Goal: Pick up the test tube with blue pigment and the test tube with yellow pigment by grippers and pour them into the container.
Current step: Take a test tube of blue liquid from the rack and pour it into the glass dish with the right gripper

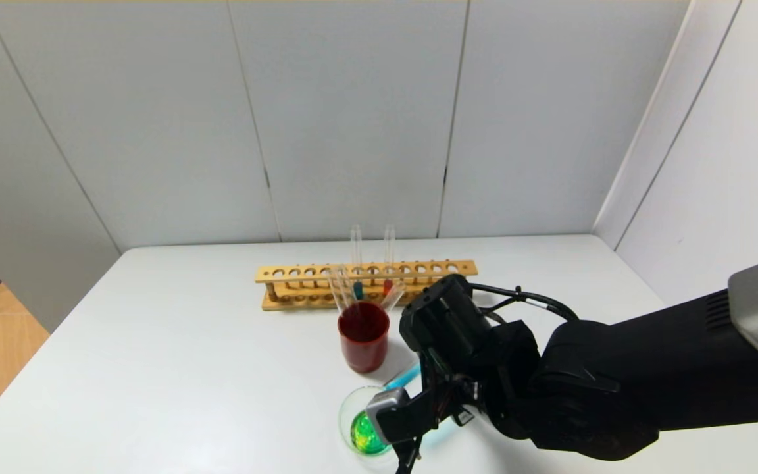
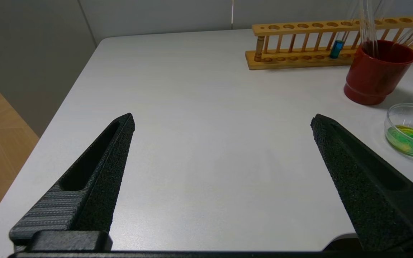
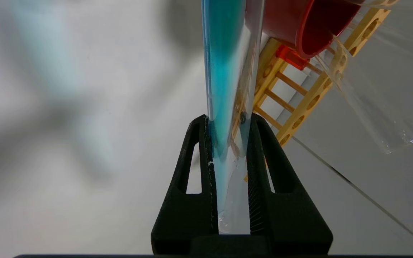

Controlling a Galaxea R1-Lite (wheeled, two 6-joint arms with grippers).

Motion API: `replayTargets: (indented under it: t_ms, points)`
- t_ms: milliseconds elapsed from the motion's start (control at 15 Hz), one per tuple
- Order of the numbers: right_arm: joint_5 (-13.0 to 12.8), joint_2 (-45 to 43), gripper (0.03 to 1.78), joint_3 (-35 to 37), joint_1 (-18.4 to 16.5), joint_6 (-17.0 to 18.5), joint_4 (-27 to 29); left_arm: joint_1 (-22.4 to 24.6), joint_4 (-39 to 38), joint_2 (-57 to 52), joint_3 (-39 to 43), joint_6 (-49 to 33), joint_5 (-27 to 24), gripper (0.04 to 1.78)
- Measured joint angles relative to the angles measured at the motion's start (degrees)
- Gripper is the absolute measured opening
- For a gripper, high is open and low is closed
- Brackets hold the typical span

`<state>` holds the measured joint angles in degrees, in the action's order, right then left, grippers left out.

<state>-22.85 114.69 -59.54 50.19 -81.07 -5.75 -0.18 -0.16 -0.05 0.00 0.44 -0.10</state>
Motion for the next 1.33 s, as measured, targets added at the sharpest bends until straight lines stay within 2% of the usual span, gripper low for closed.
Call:
replayTargets:
  t_ms: [467,933,1133,1333]
  points:
    - [-1.77,0.52,0.33,-4.63,1.13,-0.73,5.53,0.00,0.00,0.00,0.00,0.02,0.00,1.74]
    - [-2.12,1.49,0.33,-6.69,2.04,-1.89,6.63,0.00,0.00,0.00,0.00,0.00,0.00,1.74]
    - [-4.91,1.79,0.33,-9.18,2.10,-2.28,11.34,0.00,0.00,0.00,0.00,0.00,-0.01,1.74]
    - [-5.02,2.07,0.33,-10.41,2.47,-2.43,11.86,0.00,0.00,0.00,0.00,0.05,0.00,1.74]
